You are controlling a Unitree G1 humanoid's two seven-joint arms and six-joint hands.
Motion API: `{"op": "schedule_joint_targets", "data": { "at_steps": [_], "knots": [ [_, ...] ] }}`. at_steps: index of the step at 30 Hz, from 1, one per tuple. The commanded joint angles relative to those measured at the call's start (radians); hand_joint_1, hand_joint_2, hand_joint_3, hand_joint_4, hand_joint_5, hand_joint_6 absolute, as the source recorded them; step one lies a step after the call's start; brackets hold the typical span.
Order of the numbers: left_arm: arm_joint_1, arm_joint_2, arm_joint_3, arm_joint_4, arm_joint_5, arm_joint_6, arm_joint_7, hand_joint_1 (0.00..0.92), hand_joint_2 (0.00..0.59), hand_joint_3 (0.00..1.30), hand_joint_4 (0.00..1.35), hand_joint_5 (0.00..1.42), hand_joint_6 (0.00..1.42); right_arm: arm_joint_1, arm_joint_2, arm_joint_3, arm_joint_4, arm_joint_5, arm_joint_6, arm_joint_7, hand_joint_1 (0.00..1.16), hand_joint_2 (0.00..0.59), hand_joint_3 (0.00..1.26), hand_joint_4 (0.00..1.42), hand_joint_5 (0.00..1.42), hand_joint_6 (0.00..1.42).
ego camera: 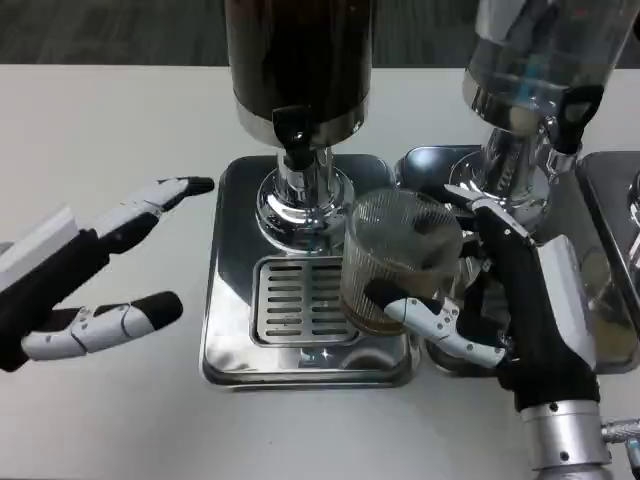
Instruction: Grasp the cup under the faucet to collect the drink, then remove the cup.
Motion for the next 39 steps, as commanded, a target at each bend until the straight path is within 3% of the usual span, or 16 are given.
{"op": "schedule_joint_targets", "data": {
  "at_steps": [1, 12, 24, 39],
  "knots": [
    [0.024, 0.037, 0.011, -0.026, 0.061, -0.048, 0.057, 0.000, 0.175, 0.02, 0.00, 0.00, 0.05, 0.004, 0.002, -0.013, -0.052, 0.016, -0.023, 0.007, 0.65, 0.307, 0.53, 0.64, 0.85, 1.22],
    [0.061, 0.086, 0.011, -0.040, 0.121, -0.106, 0.158, 0.000, 0.167, 0.00, 0.00, 0.00, 0.04, 0.077, -0.005, -0.015, -0.123, 0.017, -0.042, 0.039, 0.65, 0.307, 0.54, 0.65, 0.86, 1.23],
    [0.158, 0.115, -0.036, -0.143, 0.048, -0.149, 0.138, 0.000, 0.161, 0.00, 0.00, 0.00, 0.04, 0.122, -0.015, -0.017, -0.173, 0.023, -0.053, 0.057, 0.66, 0.313, 0.55, 0.66, 0.87, 1.23],
    [0.240, 0.141, -0.059, -0.230, -0.006, -0.130, 0.127, 0.000, 0.160, 0.00, 0.00, 0.00, 0.04, 0.158, -0.019, -0.018, -0.211, 0.032, -0.067, 0.085, 0.67, 0.305, 0.56, 0.67, 0.88, 1.25]
  ]
}}
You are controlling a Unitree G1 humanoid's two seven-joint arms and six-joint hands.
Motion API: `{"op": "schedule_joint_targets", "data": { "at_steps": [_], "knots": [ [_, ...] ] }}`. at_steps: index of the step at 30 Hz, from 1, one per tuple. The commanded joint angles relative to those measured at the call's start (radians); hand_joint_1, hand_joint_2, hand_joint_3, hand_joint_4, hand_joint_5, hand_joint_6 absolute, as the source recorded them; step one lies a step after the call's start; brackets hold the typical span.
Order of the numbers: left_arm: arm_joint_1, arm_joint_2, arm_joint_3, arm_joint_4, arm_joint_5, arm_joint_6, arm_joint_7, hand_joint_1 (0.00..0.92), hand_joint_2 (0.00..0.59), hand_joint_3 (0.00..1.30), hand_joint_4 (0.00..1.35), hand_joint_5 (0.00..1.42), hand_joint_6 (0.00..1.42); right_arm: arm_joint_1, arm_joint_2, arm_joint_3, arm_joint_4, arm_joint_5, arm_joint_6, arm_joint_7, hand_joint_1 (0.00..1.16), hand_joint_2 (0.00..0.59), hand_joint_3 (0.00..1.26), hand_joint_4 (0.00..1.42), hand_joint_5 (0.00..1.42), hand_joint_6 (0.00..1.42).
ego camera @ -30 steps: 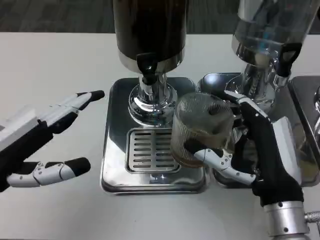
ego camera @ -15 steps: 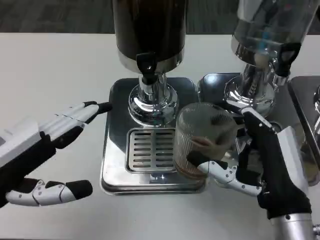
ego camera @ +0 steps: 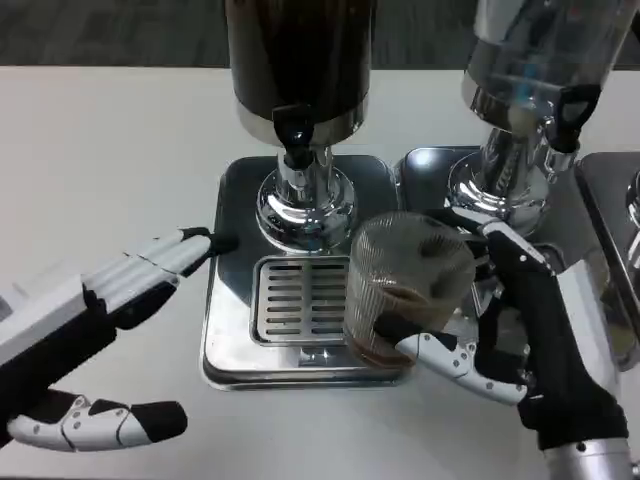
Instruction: Grasp the cup under the faucet to collect the drink, then remove the cup.
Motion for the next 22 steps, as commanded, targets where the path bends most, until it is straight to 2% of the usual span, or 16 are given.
{"op": "schedule_joint_targets", "data": {
  "at_steps": [1, 22],
  "knots": [
    [0.023, 0.025, -0.014, -0.026, -0.017, 0.007, -0.017, 0.000, 0.160, 0.00, 0.00, 0.00, 0.04, 0.004, 0.004, -0.003, -0.049, 0.023, -0.045, 0.004, 0.67, 0.305, 0.56, 0.67, 0.88, 1.25],
    [0.062, 0.025, -0.019, -0.066, -0.030, 0.025, -0.017, 0.000, 0.156, 0.01, 0.00, 0.00, 0.04, 0.048, 0.002, -0.002, -0.100, 0.039, -0.064, 0.057, 0.68, 0.309, 0.57, 0.69, 0.90, 1.26]
  ]
}}
